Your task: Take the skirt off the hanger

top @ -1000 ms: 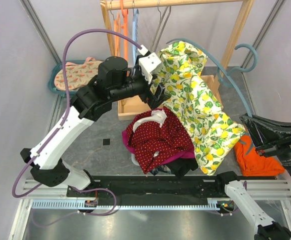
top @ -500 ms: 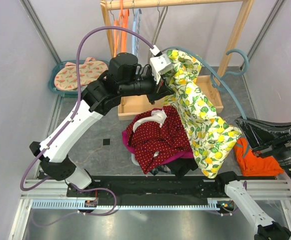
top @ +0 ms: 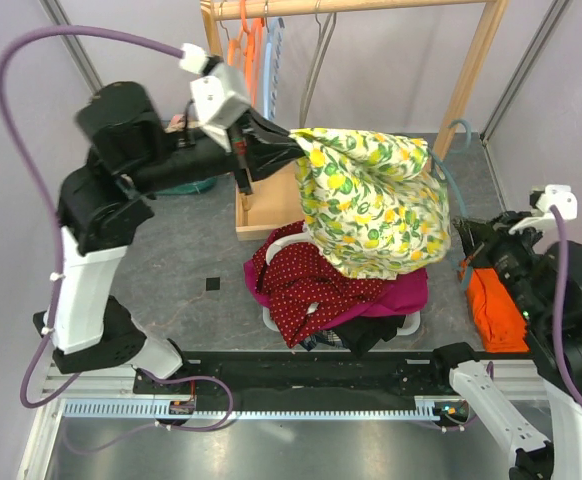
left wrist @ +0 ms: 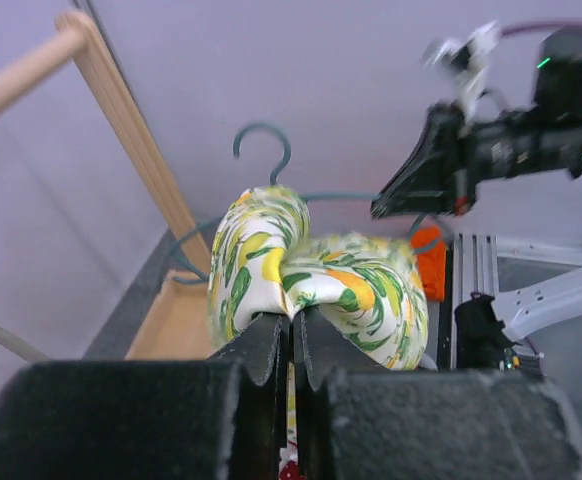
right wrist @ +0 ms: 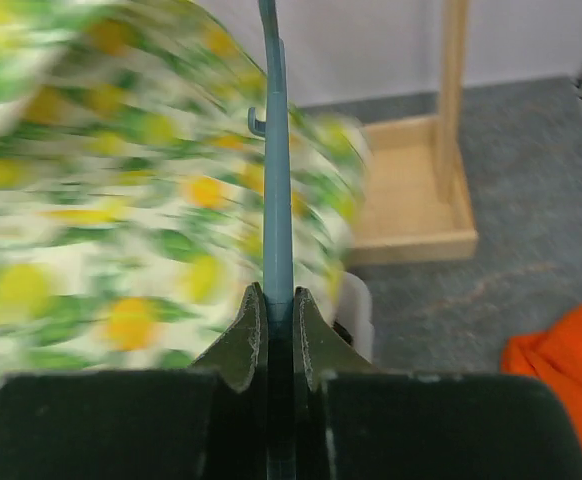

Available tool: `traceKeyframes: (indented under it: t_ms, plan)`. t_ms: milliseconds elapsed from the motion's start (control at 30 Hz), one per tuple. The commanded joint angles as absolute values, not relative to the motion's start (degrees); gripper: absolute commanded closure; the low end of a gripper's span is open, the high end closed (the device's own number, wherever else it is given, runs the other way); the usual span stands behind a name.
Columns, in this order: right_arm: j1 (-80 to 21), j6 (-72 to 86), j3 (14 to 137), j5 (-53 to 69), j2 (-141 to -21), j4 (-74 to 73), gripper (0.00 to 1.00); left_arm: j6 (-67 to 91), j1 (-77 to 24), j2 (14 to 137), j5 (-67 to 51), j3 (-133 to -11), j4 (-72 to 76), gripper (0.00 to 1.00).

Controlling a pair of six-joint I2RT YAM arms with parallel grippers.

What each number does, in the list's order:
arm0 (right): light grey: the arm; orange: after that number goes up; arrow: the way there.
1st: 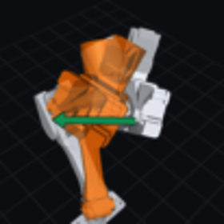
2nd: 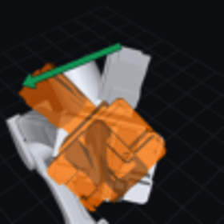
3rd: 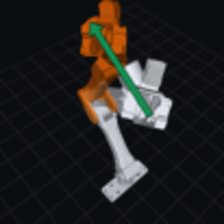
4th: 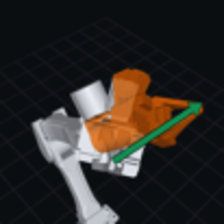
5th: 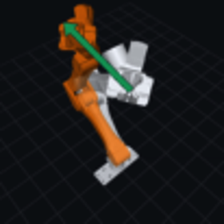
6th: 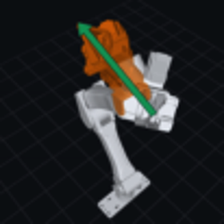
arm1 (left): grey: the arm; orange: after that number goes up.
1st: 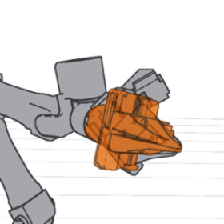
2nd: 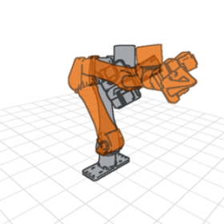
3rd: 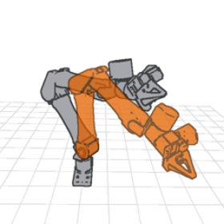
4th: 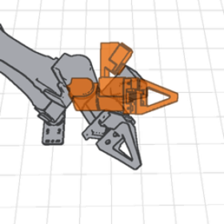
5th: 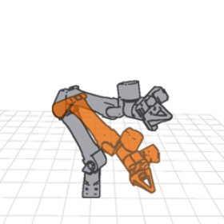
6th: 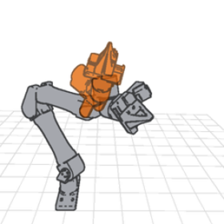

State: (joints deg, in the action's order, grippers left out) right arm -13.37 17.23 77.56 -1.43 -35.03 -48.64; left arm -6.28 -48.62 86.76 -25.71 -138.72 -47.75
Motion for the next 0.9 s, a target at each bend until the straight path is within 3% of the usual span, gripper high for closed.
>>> traceKeyframes:
  t_ms: [0, 167, 433, 700, 867]
  plan:
    - [-13.27, 15.03, 73.66, -15.62, -35.51, -47.02, 1.0, -6.68, -48.6, 84.9, -28.57, -144.57, -48.78, 0.98]
    - [-13.27, 14.24, 72.16, -22.24, -36.21, -46.5, 1.0, -6.42, -48.6, 83.41, -28.03, -145.2, -49.75, 0.98]
    - [-13.27, 15.73, 77.6, -15.74, -38.67, -44.04, 1.0, -4.66, -48.6, 83.05, -33.21, -137.38, -47.9, 0.98]
    - [-13.18, 14.94, 85.59, -13.89, -40.96, -44.82, 1.0, -4.66, -48.6, 85.52, -31.11, -139.13, -46.32, 0.98]
    - [-13.27, 15.56, 88.68, -12.05, -43.06, -43.6, 1.0, -5.88, -48.6, 85.25, -29.8, -132.55, -45.27, 0.98]
